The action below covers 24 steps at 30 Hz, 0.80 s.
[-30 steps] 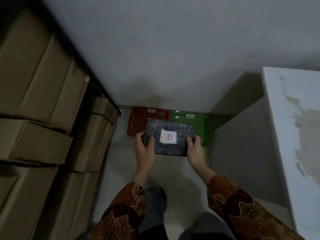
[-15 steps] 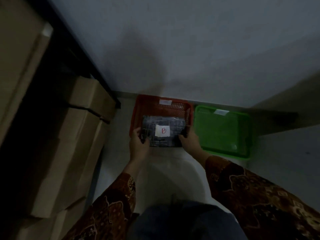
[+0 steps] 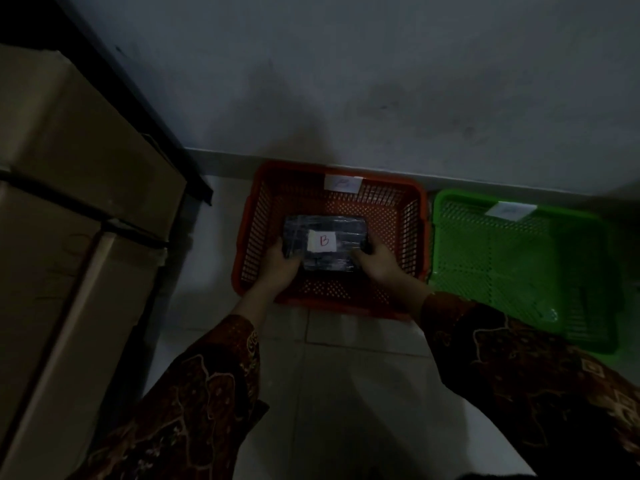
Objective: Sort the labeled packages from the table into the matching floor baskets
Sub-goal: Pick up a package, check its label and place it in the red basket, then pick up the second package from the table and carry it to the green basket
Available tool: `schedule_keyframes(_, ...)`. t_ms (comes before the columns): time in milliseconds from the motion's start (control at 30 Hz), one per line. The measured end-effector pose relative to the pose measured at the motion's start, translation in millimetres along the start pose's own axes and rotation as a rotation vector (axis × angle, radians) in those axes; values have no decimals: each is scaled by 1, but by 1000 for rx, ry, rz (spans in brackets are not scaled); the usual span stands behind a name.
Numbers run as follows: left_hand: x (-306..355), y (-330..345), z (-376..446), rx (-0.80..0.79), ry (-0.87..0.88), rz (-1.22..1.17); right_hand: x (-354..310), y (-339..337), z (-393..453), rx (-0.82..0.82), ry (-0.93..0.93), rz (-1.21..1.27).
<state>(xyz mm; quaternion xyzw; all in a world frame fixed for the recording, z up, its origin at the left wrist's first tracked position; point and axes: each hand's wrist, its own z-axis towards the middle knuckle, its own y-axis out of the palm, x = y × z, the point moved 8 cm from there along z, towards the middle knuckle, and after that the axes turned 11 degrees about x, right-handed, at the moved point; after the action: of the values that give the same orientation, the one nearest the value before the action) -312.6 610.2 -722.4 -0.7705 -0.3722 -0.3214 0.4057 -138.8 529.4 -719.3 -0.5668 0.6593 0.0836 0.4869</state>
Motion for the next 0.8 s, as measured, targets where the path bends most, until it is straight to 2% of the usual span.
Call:
schedule_keyframes(167, 43, -15, -50, -51, 133, 96, -21, -23, -44, -18, 9, -65)
schedule_keyframes(400, 174, -66, -193, -109, 302, 632, -116, -116, -197, 24, -238, -390)
schedule_keyframes(600, 324, -94, -348, -130, 526, 929, -194, -246, -367, 137, -244, -610)
schedule_keyframes(800, 442, -79, -493, -129, 788, 1005, -230, -397, -518, 394, -242, -666)
